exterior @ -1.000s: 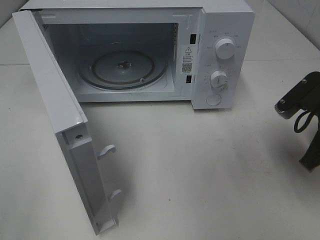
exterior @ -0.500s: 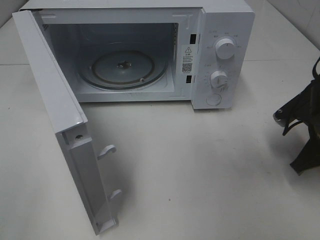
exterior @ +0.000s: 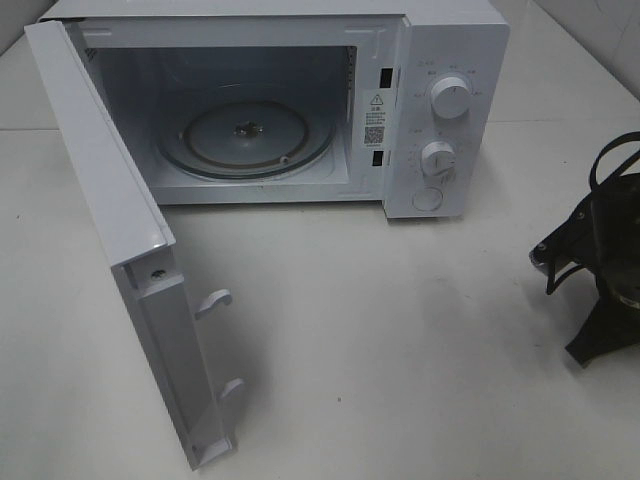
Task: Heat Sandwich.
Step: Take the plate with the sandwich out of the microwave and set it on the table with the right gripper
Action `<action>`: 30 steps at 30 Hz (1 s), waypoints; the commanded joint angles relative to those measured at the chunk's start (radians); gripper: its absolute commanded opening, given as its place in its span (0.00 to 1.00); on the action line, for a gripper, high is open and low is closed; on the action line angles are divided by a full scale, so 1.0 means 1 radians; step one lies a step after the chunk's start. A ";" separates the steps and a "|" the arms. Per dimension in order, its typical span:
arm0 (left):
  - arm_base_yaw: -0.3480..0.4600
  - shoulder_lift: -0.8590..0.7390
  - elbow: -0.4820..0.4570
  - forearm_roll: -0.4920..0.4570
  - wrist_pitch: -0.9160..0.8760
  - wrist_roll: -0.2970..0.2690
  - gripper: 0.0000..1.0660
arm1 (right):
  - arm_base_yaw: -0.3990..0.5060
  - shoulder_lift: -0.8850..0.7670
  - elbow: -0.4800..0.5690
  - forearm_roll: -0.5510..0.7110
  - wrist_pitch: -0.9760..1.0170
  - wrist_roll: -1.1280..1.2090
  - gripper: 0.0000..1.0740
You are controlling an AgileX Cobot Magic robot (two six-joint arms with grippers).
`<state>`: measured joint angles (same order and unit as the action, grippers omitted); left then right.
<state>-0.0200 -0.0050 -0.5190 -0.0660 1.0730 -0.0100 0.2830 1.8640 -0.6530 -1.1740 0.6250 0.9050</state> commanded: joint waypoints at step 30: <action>-0.005 -0.015 0.002 -0.002 -0.002 0.000 0.92 | -0.005 -0.345 -0.003 0.420 0.001 -0.370 0.55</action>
<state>-0.0200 -0.0050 -0.5190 -0.0660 1.0730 -0.0100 0.2830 1.5820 -0.6520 -0.8390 0.6190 0.6270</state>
